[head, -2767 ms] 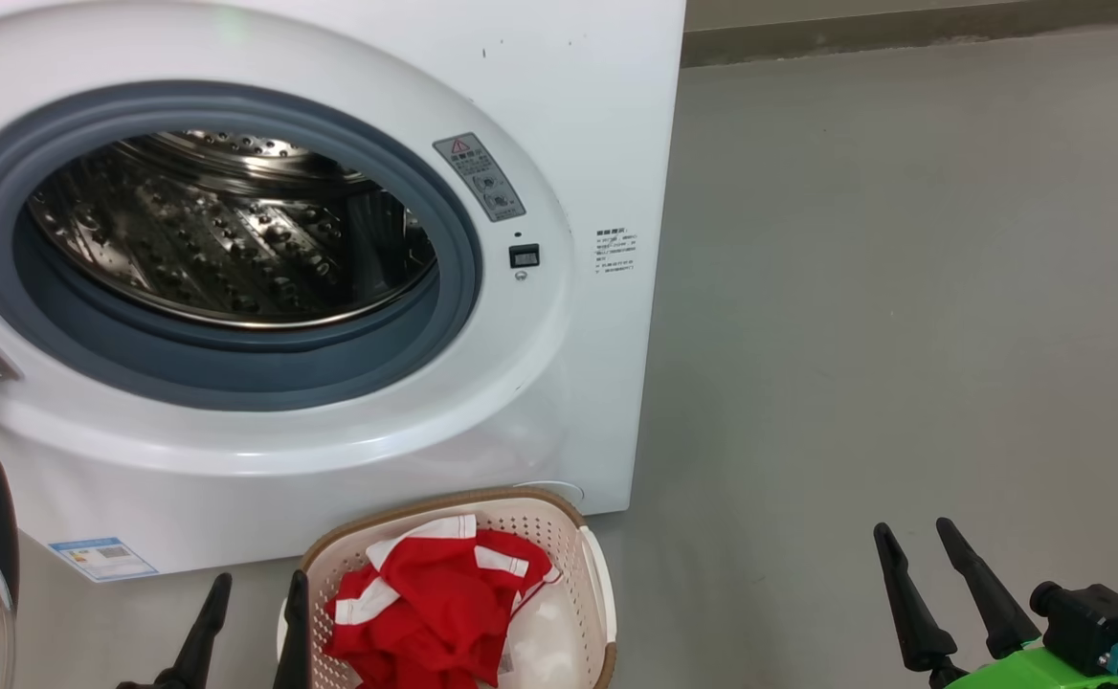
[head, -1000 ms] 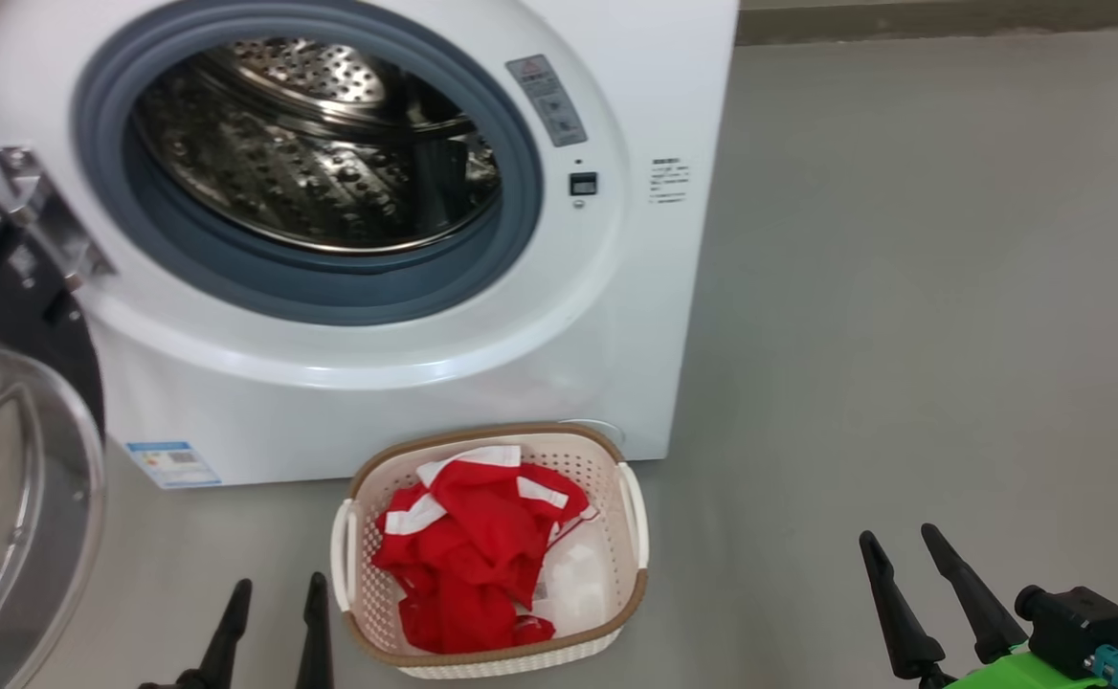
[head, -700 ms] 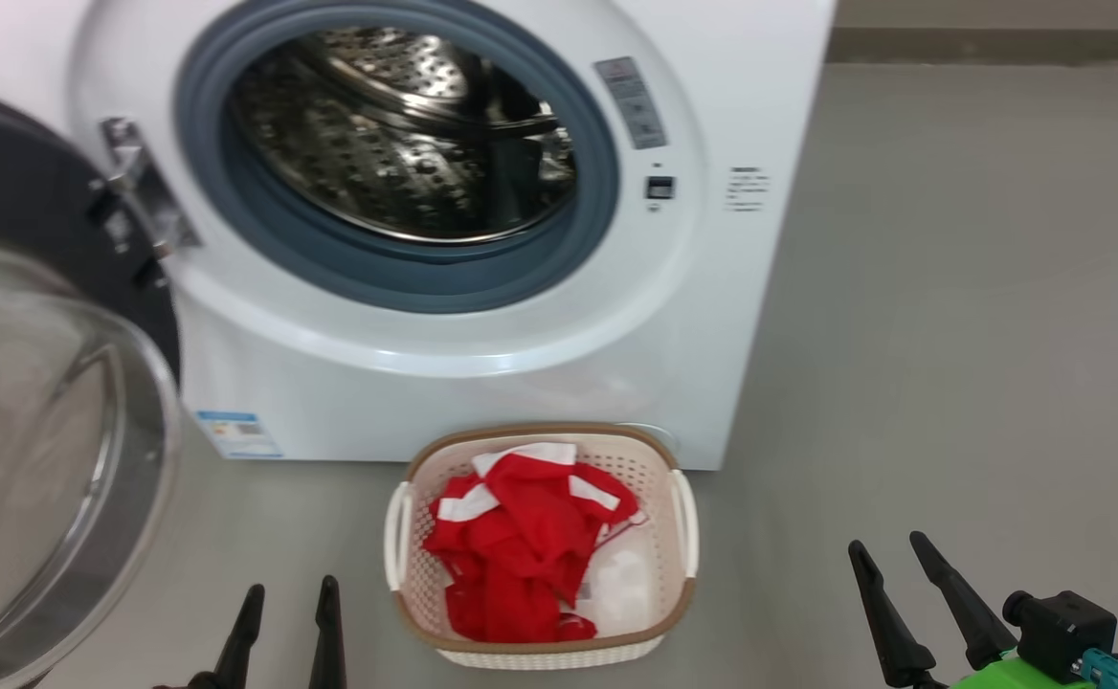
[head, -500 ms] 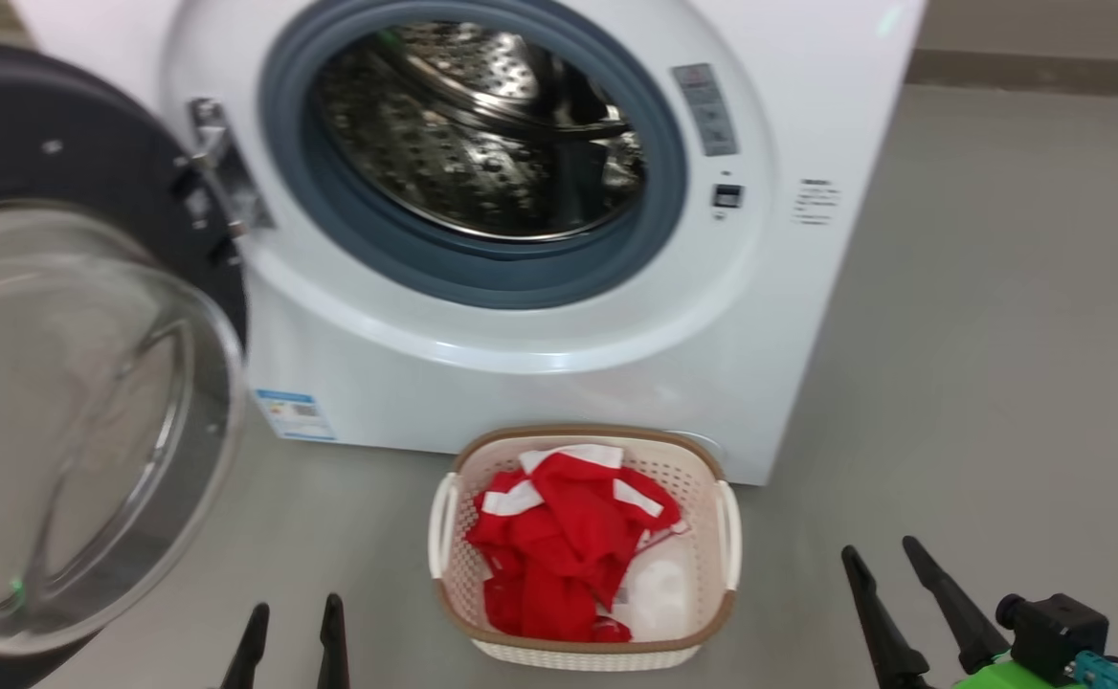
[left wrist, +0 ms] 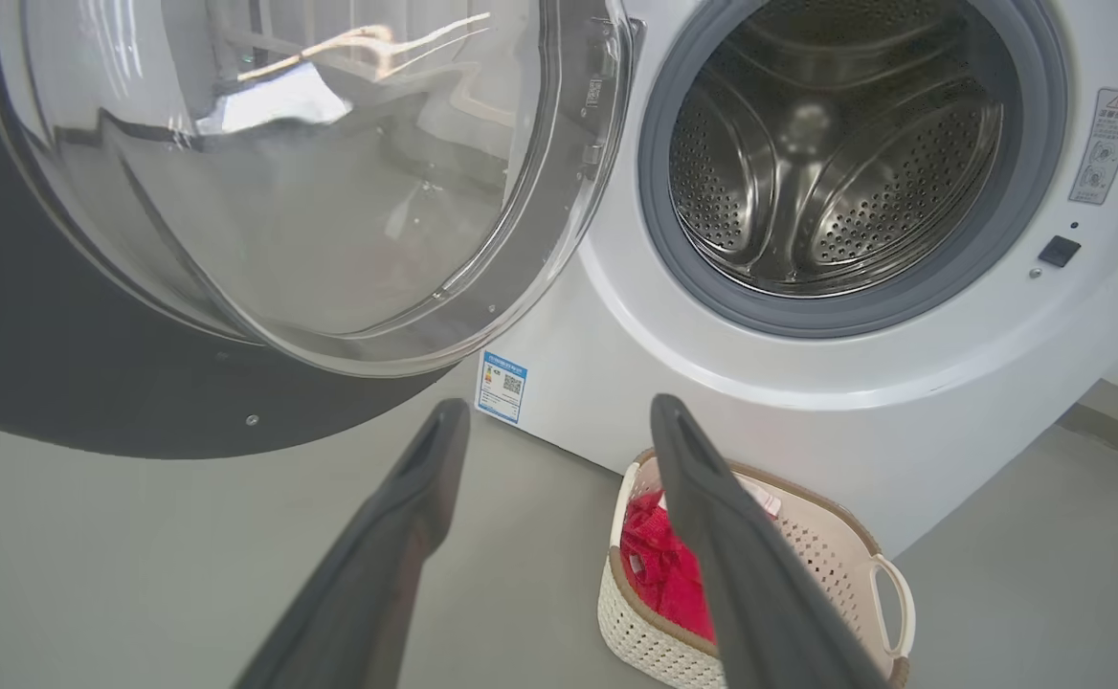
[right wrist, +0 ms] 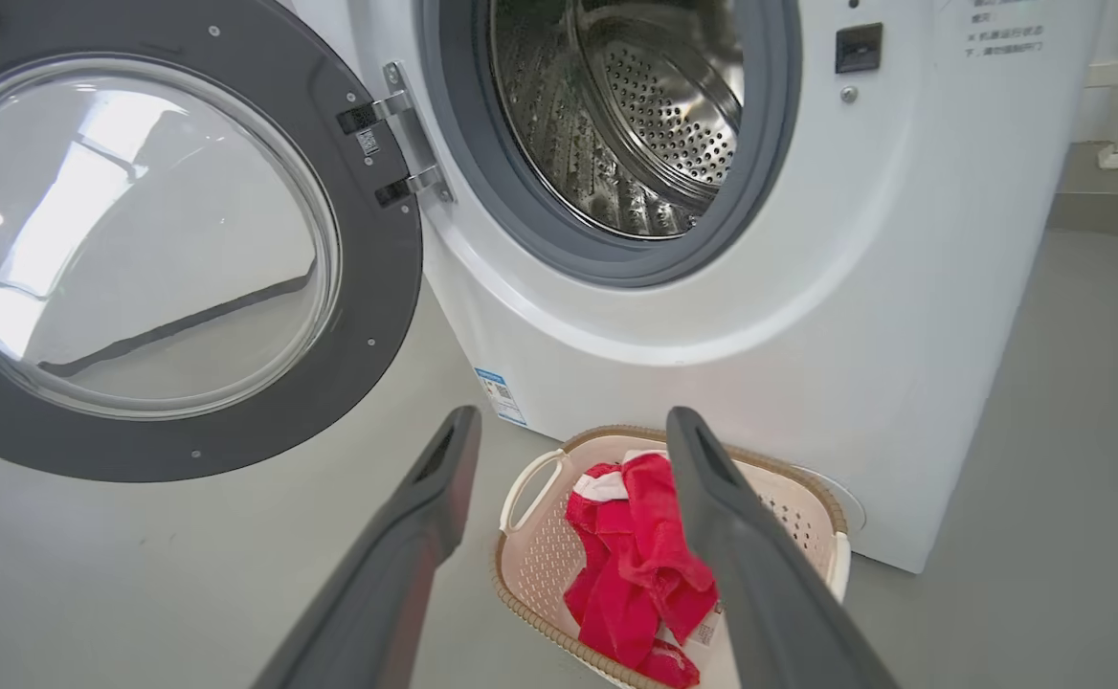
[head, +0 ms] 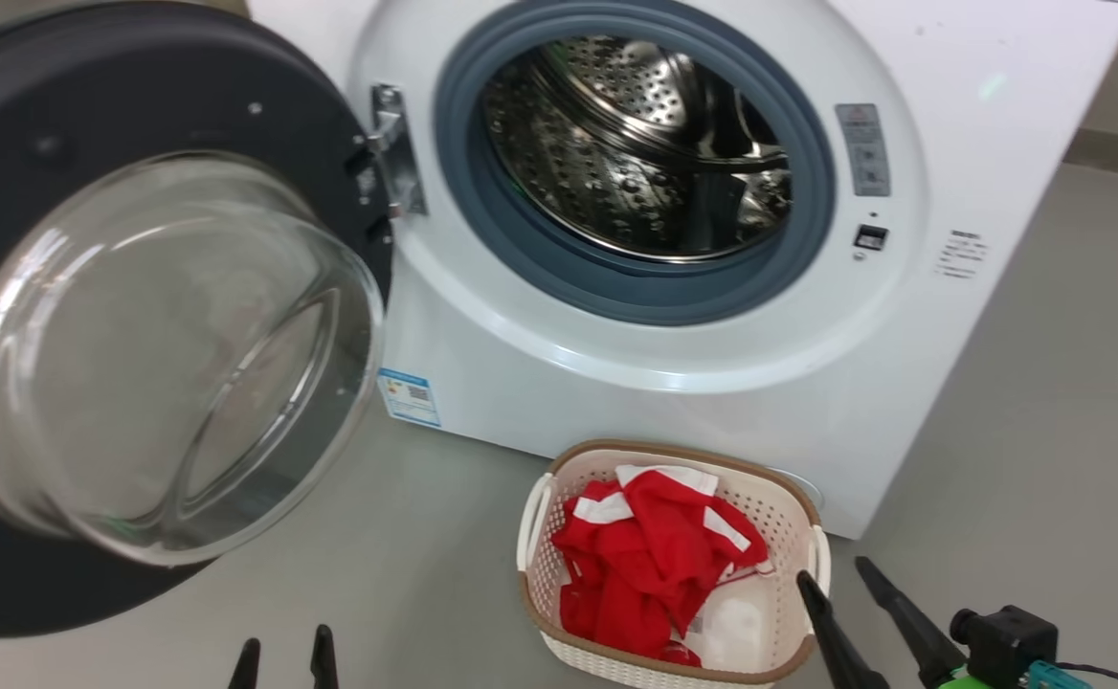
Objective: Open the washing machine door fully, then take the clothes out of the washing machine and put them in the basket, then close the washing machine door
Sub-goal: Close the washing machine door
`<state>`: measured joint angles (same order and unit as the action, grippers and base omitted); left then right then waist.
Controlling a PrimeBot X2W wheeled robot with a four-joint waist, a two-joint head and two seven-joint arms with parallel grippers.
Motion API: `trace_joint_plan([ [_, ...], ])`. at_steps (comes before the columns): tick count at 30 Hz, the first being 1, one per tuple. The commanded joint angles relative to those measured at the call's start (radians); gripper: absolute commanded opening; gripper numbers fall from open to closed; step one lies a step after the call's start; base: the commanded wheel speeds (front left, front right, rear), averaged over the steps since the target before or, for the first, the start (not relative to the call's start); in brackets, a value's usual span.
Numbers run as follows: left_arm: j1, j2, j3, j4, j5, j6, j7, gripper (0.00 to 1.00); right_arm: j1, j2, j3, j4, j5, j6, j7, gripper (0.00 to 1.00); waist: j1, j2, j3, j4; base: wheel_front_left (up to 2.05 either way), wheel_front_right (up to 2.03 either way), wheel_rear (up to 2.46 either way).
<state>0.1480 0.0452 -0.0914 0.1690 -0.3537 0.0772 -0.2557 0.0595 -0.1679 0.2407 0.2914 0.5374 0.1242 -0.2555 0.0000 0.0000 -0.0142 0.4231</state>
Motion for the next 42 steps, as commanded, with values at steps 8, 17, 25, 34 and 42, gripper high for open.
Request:
trace_joint_plan([
  [8, 0.008, 0.005, 0.035, -0.076, -0.046, 0.035, -0.006, 1.0, -0.09, -0.02, 0.078, -0.001, 0.016, 0.007, -0.006, 1.0, 0.0, 0.0, 0.005, 0.042, 0.0, 0.0, 0.0],
  [17, 0.011, 0.005, 0.034, -0.085, -0.055, 0.043, -0.006, 1.0, -0.104, -0.024, 0.091, 0.004, 0.025, 0.007, -0.006, 1.0, 0.0, 0.0, 0.006, 0.042, 0.0, 0.0, 0.0],
  [25, -0.015, 0.005, 0.039, -0.084, -0.057, 0.028, -0.006, 1.0, -0.087, -0.017, 0.073, 0.001, 0.023, 0.007, -0.006, 1.0, 0.0, 0.0, 0.006, 0.038, 0.0, 0.0, 0.0],
  [34, -0.139, 0.005, 0.147, -0.159, -0.025, -0.017, -0.006, 0.0, -0.066, -0.004, 0.027, -0.012, 0.013, 0.007, -0.006, 1.0, 0.0, 0.0, 0.02, 0.033, 0.0, 0.0, 0.0],
  [42, -0.332, 0.005, 0.327, -0.329, 0.065, -0.105, -0.006, 0.0, -0.053, -0.006, -0.004, -0.024, 0.003, 0.007, -0.006, 1.0, 0.0, 0.0, 0.046, 0.023, 0.0, 0.0, 0.0],
])
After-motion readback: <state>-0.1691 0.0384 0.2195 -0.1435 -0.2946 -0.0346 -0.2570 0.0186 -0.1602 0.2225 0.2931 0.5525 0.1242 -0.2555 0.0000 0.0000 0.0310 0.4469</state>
